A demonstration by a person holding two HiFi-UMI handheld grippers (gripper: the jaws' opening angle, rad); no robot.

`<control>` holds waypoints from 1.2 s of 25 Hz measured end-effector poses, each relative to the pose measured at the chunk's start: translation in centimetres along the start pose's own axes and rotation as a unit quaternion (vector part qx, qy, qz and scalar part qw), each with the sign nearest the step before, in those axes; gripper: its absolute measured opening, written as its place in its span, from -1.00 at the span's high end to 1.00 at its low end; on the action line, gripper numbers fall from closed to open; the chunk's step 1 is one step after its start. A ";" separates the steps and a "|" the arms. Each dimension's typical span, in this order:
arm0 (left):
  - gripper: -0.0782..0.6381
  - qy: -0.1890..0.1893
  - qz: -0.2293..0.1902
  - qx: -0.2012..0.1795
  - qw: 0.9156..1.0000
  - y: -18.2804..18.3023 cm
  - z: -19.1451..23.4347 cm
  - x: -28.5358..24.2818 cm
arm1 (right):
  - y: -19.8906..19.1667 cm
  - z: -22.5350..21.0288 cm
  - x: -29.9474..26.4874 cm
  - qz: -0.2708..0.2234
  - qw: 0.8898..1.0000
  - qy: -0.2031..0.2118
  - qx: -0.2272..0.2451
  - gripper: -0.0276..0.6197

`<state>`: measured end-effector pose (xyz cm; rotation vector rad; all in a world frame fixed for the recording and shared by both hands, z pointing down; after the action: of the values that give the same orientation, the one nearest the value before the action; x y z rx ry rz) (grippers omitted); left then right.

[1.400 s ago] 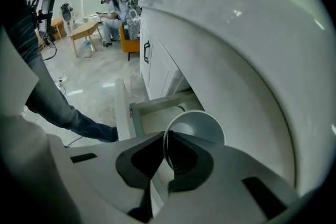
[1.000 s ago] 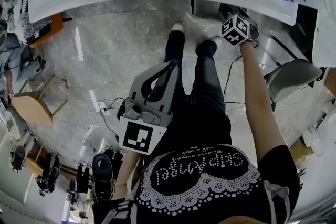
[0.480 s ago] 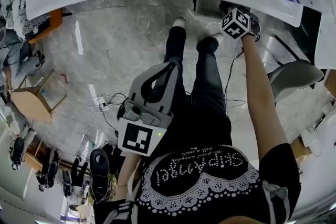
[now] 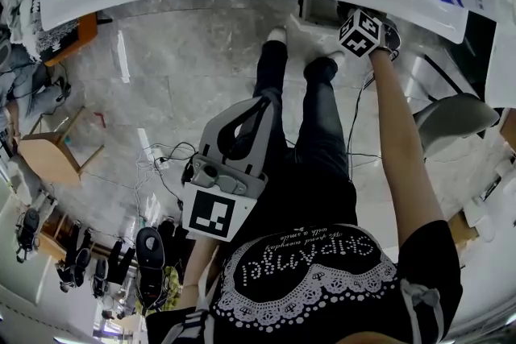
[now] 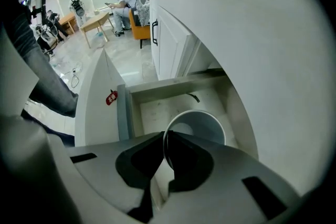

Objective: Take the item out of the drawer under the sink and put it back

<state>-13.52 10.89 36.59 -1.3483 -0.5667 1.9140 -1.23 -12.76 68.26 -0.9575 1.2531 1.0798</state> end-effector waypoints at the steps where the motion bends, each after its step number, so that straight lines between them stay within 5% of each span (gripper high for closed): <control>1: 0.76 0.000 -0.001 0.000 1.000 0.0 0.0 0.0 | 0.0 0.0 0.0 0.002 1.000 0.000 0.003 0.84; 11: 0.76 -0.003 -0.002 -0.003 1.000 -0.2 -0.6 0.0 | 0.3 0.1 -0.5 0.016 1.000 -0.004 0.017 0.83; 30: 0.76 -0.018 -0.009 -0.019 1.000 0.8 -1.1 -0.7 | -0.3 -0.4 1.8 -0.045 0.997 0.021 -0.064 0.63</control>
<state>-12.63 9.76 36.05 -1.3294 -0.6349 1.9252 -1.03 -13.10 66.44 -1.1301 1.1741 1.0838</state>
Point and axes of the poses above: the fingertips, and each gripper's own axes: x backward along the fingers, z to its left, y out of its top, the point moved 6 cm from there along x, backward along the fingers, and after that the axes turned 13 degrees about z, right-handed, at the moved point
